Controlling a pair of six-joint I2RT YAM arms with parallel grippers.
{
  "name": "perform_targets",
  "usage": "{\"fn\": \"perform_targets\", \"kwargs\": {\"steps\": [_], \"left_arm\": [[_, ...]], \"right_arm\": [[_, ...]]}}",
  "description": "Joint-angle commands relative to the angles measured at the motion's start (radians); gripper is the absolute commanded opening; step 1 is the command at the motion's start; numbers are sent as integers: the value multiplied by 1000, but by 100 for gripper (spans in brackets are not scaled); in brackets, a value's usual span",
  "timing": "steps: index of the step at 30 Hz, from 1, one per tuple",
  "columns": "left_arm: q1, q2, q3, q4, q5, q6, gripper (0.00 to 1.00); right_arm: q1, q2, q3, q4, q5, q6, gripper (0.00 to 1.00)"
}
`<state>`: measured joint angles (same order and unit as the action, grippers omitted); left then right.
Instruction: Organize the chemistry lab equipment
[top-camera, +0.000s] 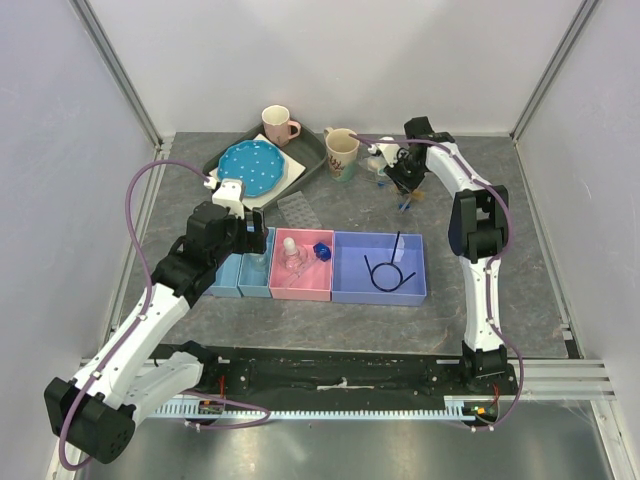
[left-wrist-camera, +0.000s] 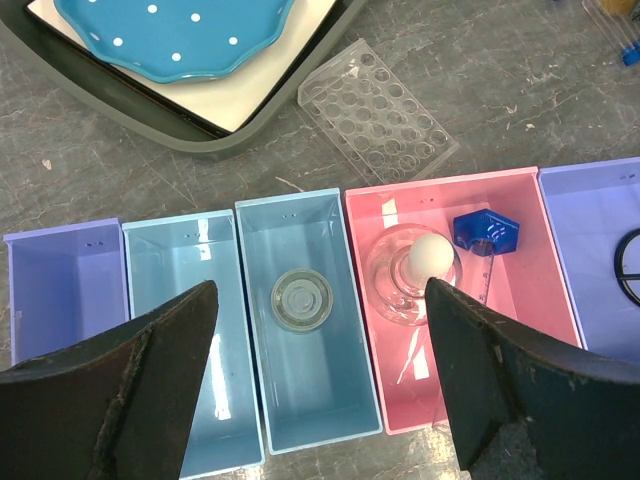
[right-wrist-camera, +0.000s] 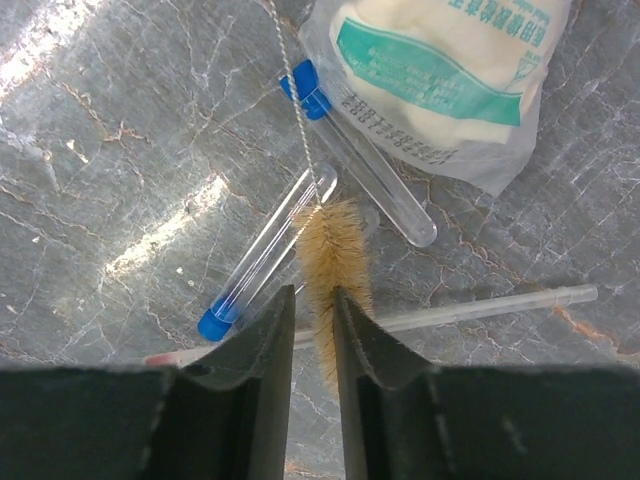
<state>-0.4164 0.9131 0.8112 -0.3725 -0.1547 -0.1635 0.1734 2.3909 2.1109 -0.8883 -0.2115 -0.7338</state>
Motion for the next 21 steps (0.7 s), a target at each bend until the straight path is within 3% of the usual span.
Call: {"fn": "perform_targets", "kwargs": {"steps": [1,8,11,21], "left_arm": [[4,-14,8,17,0,27,91],[4,-23,16,12,15,-1,91],[4,-26,17,14,41,-31,91],[4,-56,20,58,183,-174,91]], "right_arm": [[-6,16,14,-1,-20,-13,26],[-12,-13,-9,2,-48,-10,4],[-15,-50,-28,17,-69,7,0],[-26,-237,-124,66,-178,74,0]]}}
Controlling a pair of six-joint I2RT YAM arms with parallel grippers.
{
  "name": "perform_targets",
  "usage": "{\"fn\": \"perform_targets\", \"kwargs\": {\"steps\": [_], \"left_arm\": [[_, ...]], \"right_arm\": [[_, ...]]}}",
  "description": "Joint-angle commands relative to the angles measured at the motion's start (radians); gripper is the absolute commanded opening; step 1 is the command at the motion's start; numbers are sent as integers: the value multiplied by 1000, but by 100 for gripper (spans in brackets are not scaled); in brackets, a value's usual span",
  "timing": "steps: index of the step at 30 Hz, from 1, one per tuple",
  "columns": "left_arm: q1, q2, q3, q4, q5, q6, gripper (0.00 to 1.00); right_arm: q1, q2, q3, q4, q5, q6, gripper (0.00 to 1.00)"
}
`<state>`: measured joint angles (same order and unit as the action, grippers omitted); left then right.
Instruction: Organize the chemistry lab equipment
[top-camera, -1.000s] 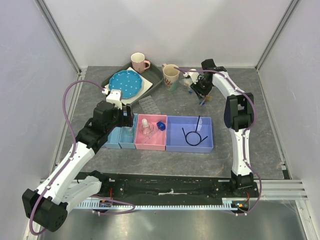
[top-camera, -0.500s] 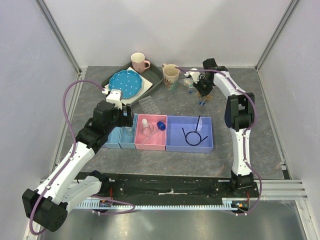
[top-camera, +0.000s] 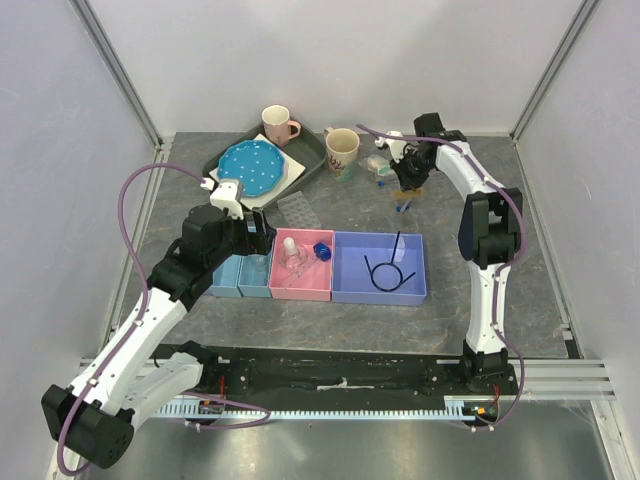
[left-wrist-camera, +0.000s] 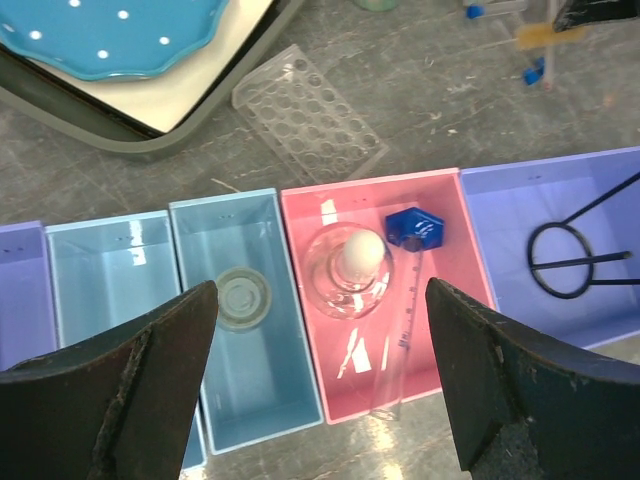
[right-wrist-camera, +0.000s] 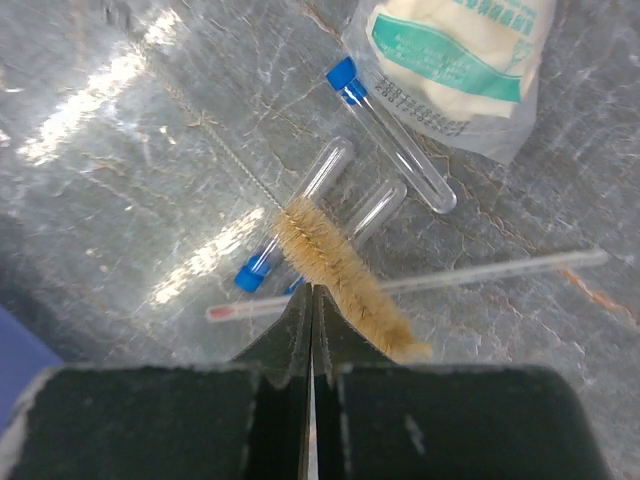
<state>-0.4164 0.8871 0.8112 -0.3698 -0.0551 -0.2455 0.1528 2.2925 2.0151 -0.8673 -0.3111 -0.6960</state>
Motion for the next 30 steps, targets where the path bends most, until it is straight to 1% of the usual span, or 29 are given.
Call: {"fn": "perform_targets", "kwargs": {"steps": [1,5,7,8,9,10,11,12,13,14,16,18,19,21,23,24,27,30], "left_arm": [[4,-31,13,61,96,-121,92],[4,-37,-7,97,181,-187,92],[4,-39,-20,115,199,-218,92],[4,-40,-23,120,210,-224,92],[4,-43,-27,124,215,-230,92],[4,-45,-27,127,216,-235,92],[4,-48,-27,126,218,-235,92],[4,-47,-26,126,218,-233,92],[4,-51,-26,117,218,-229,92],[4,-51,-24,112,215,-227,92],[4,-54,-24,100,210,-219,92],[4,-59,-27,94,201,-216,92],[4,-57,-29,92,199,-215,92],[4,-56,-35,92,195,-216,92],[5,-53,-38,101,193,-219,92],[5,-45,-38,103,193,-221,92],[5,-33,-35,109,195,-222,92],[5,-25,-33,111,190,-218,92]], "right_arm": [[-4,-151,-48,51,-89,41,0],[-4,-212,-99,68,-121,59,0],[-4,-238,-128,83,-120,62,0],[-2,-240,-134,88,-102,58,4],[-1,-232,-134,87,-59,35,14],[-1,-223,-136,80,-37,15,39],[-1,-205,-133,70,-23,-14,48],[-2,-196,-124,57,-10,-89,57],[-1,-185,-116,30,-3,-126,73],[-1,-159,-105,13,3,-172,77],[-2,-139,-73,-12,20,-282,80],[-12,-123,-56,-18,11,-357,81],[-9,-120,-50,-25,3,-435,81],[-12,-105,-24,-32,0,-483,81],[-12,-62,20,-56,-5,-500,81],[-10,-44,80,-70,-5,-502,81],[-9,27,169,-117,-2,-481,77],[-6,53,174,-127,0,-485,74]]}}
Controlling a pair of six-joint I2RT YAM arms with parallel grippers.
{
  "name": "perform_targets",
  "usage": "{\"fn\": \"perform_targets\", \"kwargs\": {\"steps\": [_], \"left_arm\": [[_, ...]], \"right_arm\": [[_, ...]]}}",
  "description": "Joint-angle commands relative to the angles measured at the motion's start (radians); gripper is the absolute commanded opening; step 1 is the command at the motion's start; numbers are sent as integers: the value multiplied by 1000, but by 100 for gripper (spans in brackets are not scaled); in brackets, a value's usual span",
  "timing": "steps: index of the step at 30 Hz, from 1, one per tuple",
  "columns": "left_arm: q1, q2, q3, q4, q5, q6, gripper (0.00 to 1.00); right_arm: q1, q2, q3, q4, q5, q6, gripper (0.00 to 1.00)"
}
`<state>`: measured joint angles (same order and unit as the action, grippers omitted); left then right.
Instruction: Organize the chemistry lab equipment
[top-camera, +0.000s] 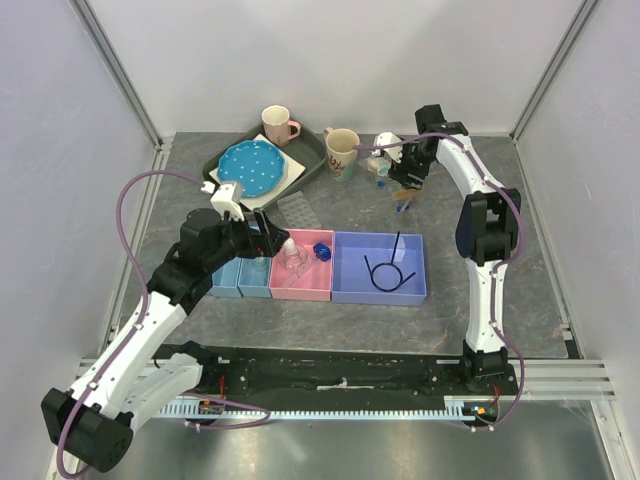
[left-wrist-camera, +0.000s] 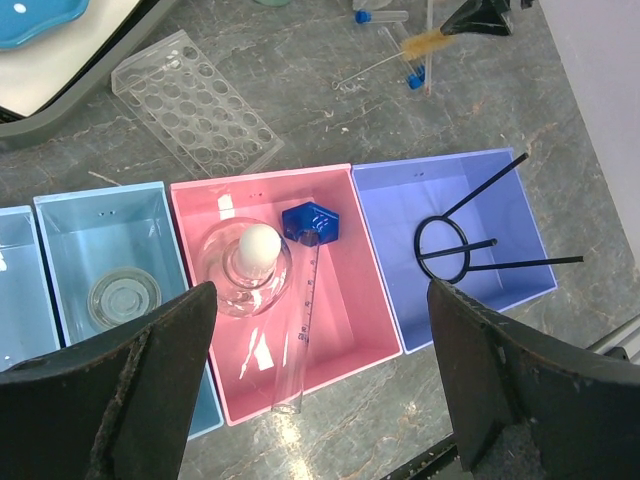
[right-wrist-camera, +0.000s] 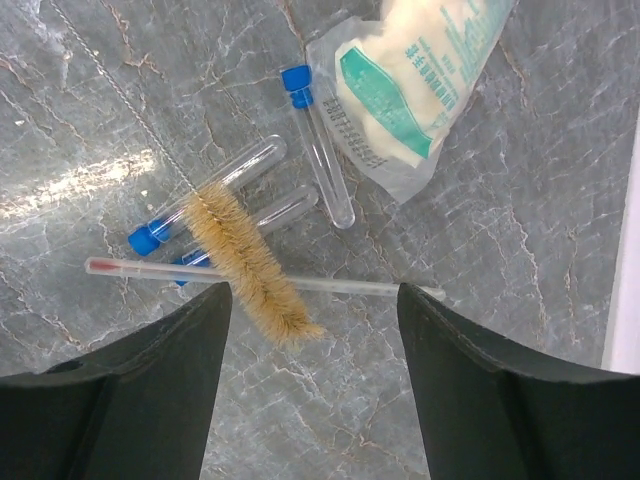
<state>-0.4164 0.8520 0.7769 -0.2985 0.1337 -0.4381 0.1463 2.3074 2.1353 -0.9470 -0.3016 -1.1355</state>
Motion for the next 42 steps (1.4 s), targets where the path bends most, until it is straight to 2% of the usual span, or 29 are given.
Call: {"fn": "perform_targets", "kwargs": {"steps": [1,4,10,12,22,23,27,30,36,42], "left_arm": [[5,13,2,41,0,-24,92],[5,18,4,39,-2,-22,92],[5,33,7,48,0,-22,92],[5,41,7,50,-2,-17,92],[5,35,10,35,-9,-11,92],[5,35,10,35,-8,-13,92],[5,32,13,35,-8,-17,92],[7,28,15,35,-6,-17,92],[7,22,16,33,-2,-25,92],[7,9,19,47,23,-54,93]], "right_arm": [[2,43,51,-49,-10,-47,72],[3,53,43,-52,-11,-49,66],[1,60,26,-59,-21,-50,63],[3,75,37,-58,-21,-37,57],[3,109,54,-59,-22,-18,44],[3,107,54,-61,-24,-21,42],[3,96,54,-61,-27,-26,20],[3,76,46,-59,-37,-33,14],[3,24,29,-56,-56,-32,10],[3,-65,-20,-36,-91,42,6]]}}
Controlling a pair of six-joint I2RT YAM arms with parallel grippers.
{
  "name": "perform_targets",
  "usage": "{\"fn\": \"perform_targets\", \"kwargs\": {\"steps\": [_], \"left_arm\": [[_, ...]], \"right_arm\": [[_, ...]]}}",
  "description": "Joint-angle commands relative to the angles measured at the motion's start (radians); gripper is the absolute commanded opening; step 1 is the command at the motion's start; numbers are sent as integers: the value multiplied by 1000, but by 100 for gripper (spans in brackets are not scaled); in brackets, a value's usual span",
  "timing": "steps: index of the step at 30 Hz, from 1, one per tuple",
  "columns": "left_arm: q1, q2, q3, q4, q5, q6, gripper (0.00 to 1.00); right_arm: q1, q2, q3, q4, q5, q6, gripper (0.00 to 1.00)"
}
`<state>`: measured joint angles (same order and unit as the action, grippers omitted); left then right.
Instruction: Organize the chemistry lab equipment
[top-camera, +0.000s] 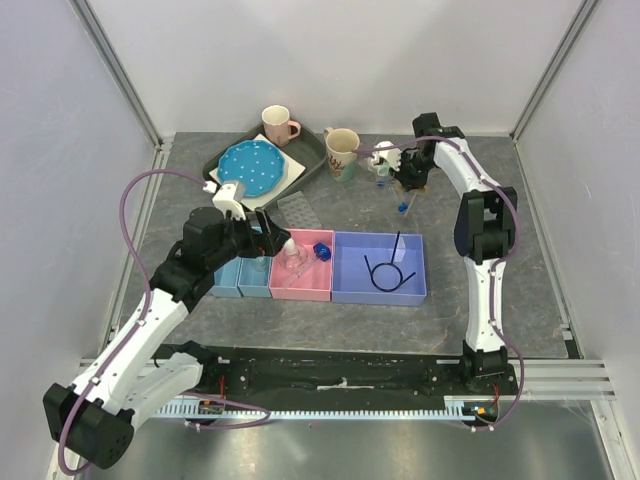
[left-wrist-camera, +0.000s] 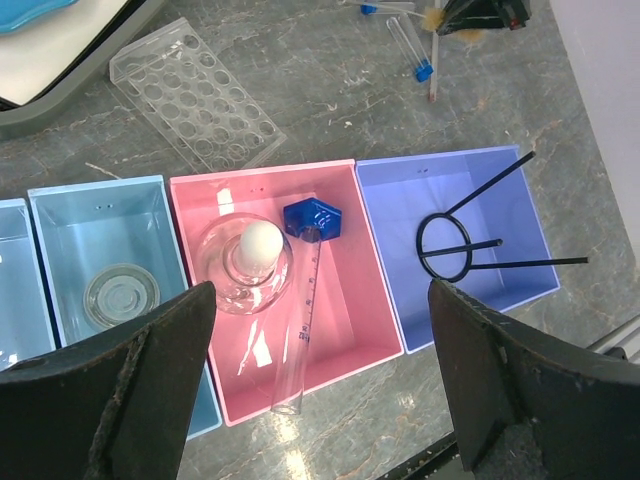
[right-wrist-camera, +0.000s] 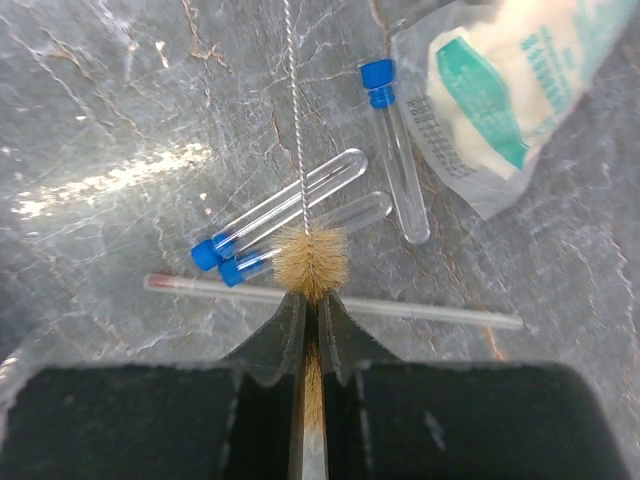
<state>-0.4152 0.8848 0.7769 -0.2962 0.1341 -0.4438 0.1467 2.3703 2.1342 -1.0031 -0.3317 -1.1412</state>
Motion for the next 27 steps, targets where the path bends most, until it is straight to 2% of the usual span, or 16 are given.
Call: {"fn": "perform_targets", "kwargs": {"steps": [1,8,11,12,13,16,18,19,22,25,27], "left_arm": [[6,-24,21,52,39,-56,94],[7,9,39,193,208,-208,95],[7,49,22,383,298,-339,95],[6,62,13,516,321,-375,95],[7,95,2,578,353,-410,95],[6,181,16,765,368,-521,94],[6,229,39,804,349,-567,93],[4,252,74,802,334,-572,93],[3,360,155,805,349,-587,85],[-8,459,228,812,363,-599,80],[-28,514,261,812,367,-592,77]], "right_arm": [[1,-153,-28,24,-69,69,6],[-1,-290,-160,63,-222,366,3],[-1,-370,-253,105,-390,533,3],[1,-388,-273,119,-500,631,3],[1,-419,-290,132,-548,674,3],[1,-479,-339,198,-685,832,3],[1,-538,-416,315,-745,918,3],[1,-558,-451,367,-817,1031,3],[19,-632,-629,675,-888,1259,3],[46,-692,-878,1164,-909,1635,3],[54,-713,-956,1335,-915,1759,3]]}}
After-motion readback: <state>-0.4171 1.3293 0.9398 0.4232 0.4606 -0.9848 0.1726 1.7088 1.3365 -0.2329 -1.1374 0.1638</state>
